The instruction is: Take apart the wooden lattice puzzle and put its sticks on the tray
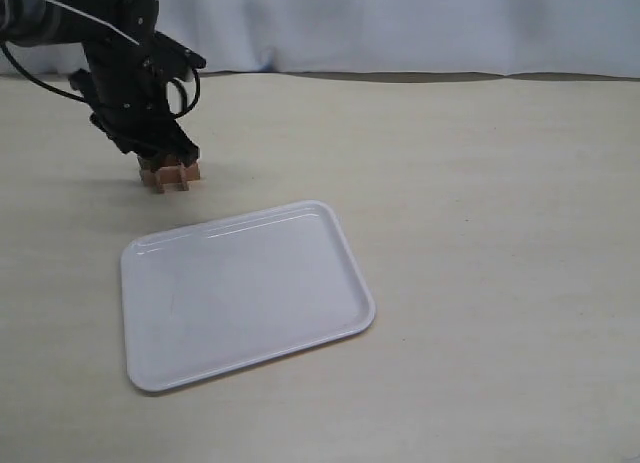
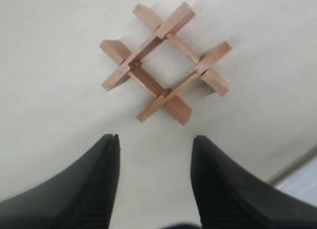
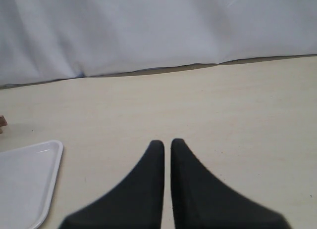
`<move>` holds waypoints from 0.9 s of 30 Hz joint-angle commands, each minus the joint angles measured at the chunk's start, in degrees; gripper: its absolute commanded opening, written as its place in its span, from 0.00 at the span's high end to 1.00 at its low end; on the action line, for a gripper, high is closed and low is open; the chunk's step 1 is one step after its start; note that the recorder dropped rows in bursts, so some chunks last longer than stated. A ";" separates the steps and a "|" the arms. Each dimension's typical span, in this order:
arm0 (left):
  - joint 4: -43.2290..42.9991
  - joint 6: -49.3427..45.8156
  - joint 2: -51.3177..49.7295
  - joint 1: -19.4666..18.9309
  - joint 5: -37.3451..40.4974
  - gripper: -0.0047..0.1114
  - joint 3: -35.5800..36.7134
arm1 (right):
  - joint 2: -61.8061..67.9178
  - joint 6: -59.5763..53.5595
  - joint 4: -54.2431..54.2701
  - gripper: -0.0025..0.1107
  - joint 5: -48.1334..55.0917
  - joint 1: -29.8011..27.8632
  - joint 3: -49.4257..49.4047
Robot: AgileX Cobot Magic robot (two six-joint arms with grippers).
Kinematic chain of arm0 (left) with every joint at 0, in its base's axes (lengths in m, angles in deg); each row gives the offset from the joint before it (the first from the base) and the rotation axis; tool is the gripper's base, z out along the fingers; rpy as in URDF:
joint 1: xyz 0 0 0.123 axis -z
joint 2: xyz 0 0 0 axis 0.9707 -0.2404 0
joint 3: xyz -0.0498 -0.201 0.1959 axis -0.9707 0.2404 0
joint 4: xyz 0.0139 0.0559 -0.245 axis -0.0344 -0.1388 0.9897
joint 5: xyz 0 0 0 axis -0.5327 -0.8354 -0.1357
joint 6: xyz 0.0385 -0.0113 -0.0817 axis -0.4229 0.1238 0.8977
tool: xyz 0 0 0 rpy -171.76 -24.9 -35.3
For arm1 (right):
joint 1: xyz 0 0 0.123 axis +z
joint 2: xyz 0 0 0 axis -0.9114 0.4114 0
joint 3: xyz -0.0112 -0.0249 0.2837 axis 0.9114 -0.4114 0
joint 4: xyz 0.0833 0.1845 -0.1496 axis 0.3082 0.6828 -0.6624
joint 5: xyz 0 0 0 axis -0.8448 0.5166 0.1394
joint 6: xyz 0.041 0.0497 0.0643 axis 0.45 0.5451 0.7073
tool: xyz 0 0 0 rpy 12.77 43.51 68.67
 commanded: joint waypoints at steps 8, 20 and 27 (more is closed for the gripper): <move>-0.04 -42.43 -0.02 -0.10 2.93 0.58 -0.41 | -0.21 0.01 -0.05 0.94 -0.48 -0.03 -0.20; 12.12 -60.33 -2.42 -8.65 -0.38 0.58 -0.41 | -0.21 0.01 -0.05 0.94 -0.48 -0.03 -0.20; 19.00 -68.83 -3.19 -8.78 -4.37 0.58 -0.41 | -0.21 0.01 -0.05 0.94 -0.48 -0.03 -0.20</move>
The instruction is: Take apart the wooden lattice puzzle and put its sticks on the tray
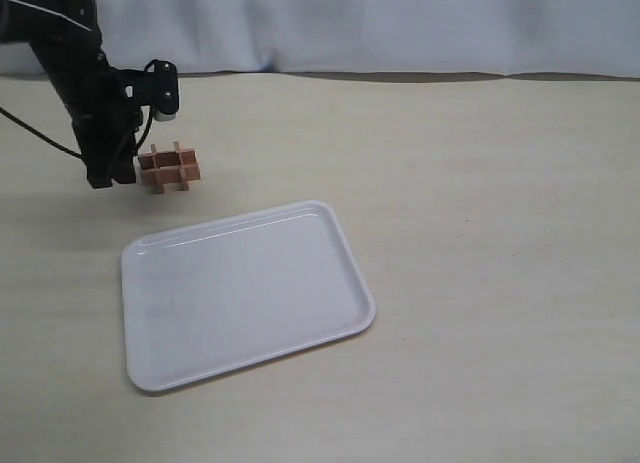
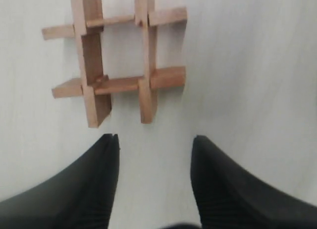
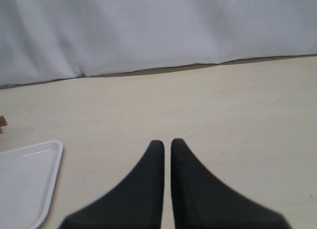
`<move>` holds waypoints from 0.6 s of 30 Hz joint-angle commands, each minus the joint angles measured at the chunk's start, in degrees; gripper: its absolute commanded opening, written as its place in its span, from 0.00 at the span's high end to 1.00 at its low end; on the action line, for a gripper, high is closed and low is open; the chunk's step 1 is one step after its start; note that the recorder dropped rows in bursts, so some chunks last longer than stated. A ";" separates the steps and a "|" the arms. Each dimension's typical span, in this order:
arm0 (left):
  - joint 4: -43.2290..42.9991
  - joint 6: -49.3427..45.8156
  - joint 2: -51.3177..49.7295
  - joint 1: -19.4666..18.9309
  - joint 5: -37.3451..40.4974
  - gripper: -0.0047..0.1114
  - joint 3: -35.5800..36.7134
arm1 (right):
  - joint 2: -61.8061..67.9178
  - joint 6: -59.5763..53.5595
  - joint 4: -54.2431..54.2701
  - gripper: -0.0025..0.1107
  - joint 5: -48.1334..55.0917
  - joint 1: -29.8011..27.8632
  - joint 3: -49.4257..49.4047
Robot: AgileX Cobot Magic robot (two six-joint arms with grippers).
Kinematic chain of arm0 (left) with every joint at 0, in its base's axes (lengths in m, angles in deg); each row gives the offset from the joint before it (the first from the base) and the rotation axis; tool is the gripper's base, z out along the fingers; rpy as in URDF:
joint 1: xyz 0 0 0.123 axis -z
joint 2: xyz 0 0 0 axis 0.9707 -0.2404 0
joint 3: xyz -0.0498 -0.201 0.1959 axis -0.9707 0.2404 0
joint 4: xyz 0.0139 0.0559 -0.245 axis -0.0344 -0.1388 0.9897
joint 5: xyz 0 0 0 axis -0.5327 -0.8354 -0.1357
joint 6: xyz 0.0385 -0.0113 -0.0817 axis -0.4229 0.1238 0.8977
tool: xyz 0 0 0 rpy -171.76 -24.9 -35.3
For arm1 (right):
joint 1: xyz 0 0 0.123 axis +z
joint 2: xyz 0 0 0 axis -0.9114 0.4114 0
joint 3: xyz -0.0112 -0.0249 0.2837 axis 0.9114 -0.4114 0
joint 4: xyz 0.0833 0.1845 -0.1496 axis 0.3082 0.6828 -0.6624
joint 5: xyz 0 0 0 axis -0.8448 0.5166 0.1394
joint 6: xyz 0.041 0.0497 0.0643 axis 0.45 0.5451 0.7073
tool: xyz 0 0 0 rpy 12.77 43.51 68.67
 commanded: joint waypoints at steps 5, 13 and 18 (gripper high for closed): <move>4.46 -5.71 -1.32 -0.03 -2.90 0.58 -0.18 | -0.21 0.01 -0.05 0.94 -0.48 -0.03 -0.20; 4.04 -5.71 -3.12 -0.03 -3.79 0.58 -0.18 | -0.21 0.01 -0.05 0.94 -0.48 -0.03 -0.20; 4.31 -5.71 -3.12 -0.03 -3.92 0.58 -0.18 | -0.21 0.01 -0.05 0.94 -0.48 -0.03 -0.20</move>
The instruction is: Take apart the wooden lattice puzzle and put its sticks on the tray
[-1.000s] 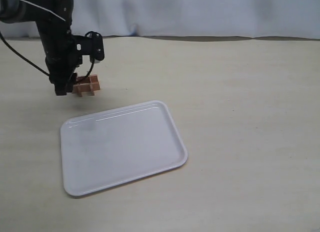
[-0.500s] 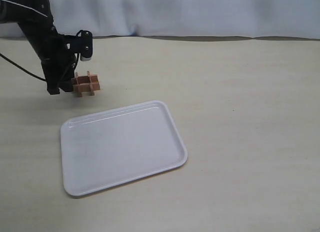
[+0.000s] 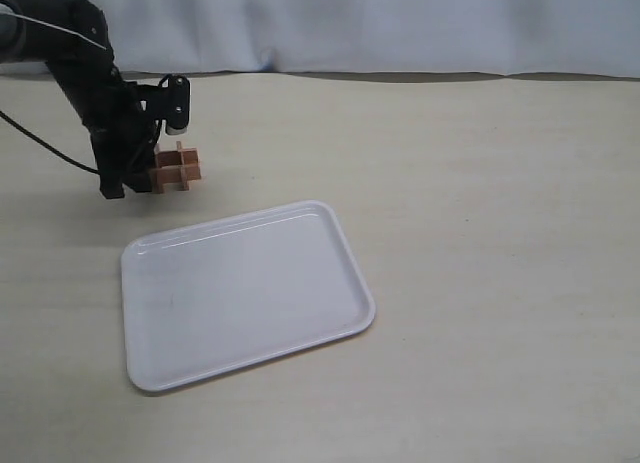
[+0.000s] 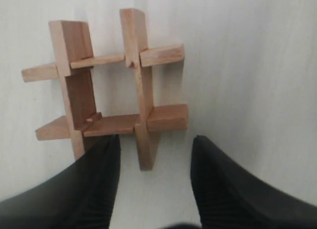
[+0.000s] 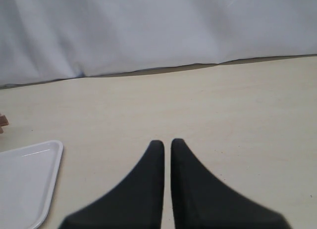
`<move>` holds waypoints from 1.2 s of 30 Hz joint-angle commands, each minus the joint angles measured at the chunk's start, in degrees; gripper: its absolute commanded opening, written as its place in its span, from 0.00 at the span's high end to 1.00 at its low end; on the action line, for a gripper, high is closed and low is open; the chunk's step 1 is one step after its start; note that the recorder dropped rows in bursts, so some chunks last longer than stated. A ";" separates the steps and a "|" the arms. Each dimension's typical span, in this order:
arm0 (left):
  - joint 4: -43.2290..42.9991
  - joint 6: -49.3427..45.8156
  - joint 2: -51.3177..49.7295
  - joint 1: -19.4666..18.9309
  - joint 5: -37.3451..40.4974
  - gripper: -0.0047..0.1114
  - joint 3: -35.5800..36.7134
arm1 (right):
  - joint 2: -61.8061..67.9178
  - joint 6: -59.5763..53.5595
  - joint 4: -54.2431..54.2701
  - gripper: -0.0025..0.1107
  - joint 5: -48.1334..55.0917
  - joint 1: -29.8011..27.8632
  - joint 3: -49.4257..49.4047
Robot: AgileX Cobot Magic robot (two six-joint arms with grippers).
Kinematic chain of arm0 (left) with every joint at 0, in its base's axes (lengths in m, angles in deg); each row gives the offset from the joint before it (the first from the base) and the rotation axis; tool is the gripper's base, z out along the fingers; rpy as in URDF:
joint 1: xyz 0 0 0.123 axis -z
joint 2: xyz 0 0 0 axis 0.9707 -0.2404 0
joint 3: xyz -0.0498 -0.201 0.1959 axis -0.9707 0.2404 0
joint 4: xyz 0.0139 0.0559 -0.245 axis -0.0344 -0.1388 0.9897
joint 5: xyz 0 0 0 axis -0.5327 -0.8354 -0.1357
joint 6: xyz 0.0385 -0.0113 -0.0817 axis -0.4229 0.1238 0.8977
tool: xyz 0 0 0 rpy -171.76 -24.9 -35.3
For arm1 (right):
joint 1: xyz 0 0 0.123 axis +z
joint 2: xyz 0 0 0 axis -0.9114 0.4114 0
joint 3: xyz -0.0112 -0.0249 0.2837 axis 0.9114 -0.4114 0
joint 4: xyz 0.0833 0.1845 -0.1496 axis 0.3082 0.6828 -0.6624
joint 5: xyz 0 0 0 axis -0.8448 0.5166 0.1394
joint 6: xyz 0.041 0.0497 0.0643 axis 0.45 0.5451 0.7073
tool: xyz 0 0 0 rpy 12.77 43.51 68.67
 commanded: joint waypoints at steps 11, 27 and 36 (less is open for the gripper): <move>0.94 0.36 -0.17 -0.03 1.87 0.73 -0.18 | -0.21 0.01 -0.05 0.94 -0.48 -0.03 -0.20; 1.05 0.36 -0.34 0.07 2.92 0.96 -0.18 | -0.21 0.01 -0.05 0.94 -0.48 -0.03 -0.20; 1.06 0.36 0.56 0.07 2.92 0.96 -0.18 | -0.21 0.01 -0.05 0.94 -0.48 -0.03 -0.20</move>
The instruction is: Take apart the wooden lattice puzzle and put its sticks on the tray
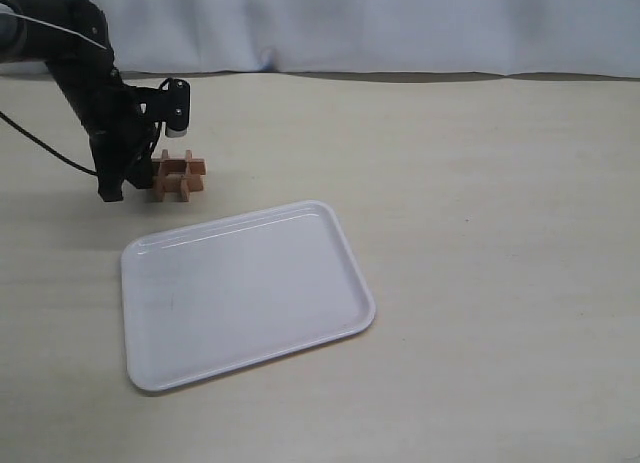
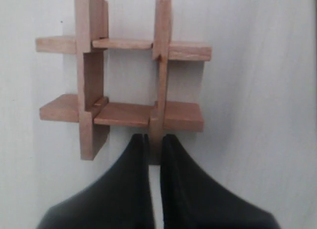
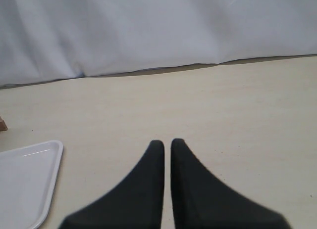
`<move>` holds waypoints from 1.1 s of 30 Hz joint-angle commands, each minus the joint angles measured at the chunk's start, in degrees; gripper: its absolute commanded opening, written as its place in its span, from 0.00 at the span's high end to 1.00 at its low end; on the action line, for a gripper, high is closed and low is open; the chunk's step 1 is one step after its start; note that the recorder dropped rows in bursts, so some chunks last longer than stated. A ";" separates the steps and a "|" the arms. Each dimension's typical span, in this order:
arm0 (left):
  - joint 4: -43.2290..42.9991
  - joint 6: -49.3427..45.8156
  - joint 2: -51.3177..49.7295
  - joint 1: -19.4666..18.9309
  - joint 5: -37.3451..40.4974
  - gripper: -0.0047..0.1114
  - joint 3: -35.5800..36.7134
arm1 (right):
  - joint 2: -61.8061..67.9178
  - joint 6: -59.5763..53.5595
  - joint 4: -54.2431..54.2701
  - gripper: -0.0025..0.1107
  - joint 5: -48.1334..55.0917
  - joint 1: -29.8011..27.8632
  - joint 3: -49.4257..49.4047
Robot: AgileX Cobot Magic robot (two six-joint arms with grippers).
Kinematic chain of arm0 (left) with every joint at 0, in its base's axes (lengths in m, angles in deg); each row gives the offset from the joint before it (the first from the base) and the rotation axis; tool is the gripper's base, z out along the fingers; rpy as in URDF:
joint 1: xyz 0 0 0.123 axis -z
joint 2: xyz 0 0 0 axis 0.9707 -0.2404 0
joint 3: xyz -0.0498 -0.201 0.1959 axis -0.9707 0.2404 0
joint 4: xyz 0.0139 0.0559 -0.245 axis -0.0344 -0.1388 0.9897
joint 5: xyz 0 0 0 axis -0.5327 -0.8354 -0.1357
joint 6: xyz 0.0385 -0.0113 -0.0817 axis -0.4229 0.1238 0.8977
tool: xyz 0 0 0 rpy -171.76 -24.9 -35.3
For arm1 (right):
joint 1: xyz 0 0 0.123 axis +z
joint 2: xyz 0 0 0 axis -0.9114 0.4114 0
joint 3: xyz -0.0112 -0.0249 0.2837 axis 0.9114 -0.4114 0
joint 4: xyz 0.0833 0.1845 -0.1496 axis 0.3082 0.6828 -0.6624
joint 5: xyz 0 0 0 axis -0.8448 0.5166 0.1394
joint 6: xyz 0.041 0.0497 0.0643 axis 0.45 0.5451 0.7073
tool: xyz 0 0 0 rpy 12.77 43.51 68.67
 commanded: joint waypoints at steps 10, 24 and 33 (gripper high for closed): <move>1.01 0.36 5.35 0.07 1.04 0.96 -0.18 | -0.21 0.01 -0.05 0.94 -0.48 -0.03 -0.20; 0.27 -0.01 7.67 6.61 5.15 0.96 -0.18 | -0.21 0.01 -0.05 0.94 -0.48 -0.03 -0.20; -1.29 -0.15 7.67 19.48 4.58 0.96 -0.18 | -0.21 0.01 -0.05 0.94 -0.48 -0.03 -0.20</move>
